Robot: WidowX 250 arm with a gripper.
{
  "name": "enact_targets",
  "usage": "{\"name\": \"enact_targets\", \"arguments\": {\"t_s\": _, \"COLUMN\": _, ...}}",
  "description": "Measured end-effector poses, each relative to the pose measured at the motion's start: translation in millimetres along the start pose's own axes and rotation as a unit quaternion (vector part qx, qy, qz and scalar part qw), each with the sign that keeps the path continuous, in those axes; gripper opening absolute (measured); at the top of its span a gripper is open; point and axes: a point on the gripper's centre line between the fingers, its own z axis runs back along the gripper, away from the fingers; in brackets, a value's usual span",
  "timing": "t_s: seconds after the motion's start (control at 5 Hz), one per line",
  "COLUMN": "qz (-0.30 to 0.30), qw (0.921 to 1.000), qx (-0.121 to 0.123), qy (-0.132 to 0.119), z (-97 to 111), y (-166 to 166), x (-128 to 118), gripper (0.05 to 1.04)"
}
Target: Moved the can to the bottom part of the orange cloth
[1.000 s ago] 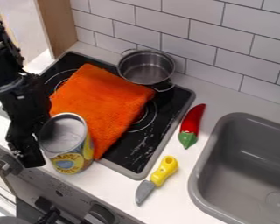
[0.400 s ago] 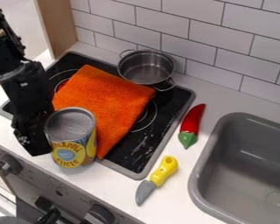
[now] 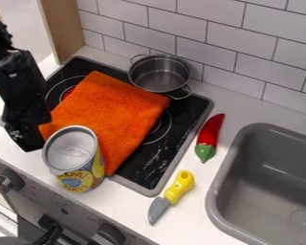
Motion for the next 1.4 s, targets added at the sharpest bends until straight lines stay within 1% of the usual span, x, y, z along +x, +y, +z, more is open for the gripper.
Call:
{"name": "enact_targets", "arguments": {"t_s": 0.2, "qz": -0.004, "qw": 0.9999, "qx": -0.006, "qy": 0.014, "z": -5, "y": 3, "x": -8, "gripper": 0.999}}
{"name": "enact_targets", "arguments": {"t_s": 0.4, "qz": -0.001, "qw": 0.9999, "qx": -0.005, "qy": 0.011, "z": -1, "y": 9, "x": -11, "gripper": 0.999}}
{"name": "enact_targets", "arguments": {"t_s": 0.6, "qz": 0.023, "qw": 0.9997, "qx": -0.001, "qy": 0.0, "z": 17, "y": 23, "x": -11, "gripper": 0.999}}
{"name": "enact_targets", "arguments": {"t_s": 0.8, "qz": 0.048, "qw": 0.9987, "qx": 0.019, "qy": 0.003, "z": 31, "y": 46, "x": -13, "gripper": 0.999}}
{"name": "enact_targets", "arguments": {"t_s": 1.0, "qz": 0.073, "qw": 0.9952, "qx": 0.064, "qy": -0.012, "z": 41, "y": 72, "x": -10, "gripper": 0.999}}
{"name": "enact_targets", "arguments": {"t_s": 1.2, "qz": 0.146, "qw": 0.9839, "qx": 0.1, "qy": -0.021, "z": 51, "y": 103, "x": -10, "gripper": 0.999}}
{"name": "enact_targets", "arguments": {"t_s": 1.4, "qz": 0.191, "qw": 0.9753, "qx": 0.108, "qy": -0.025, "z": 55, "y": 125, "x": -12, "gripper": 0.999}}
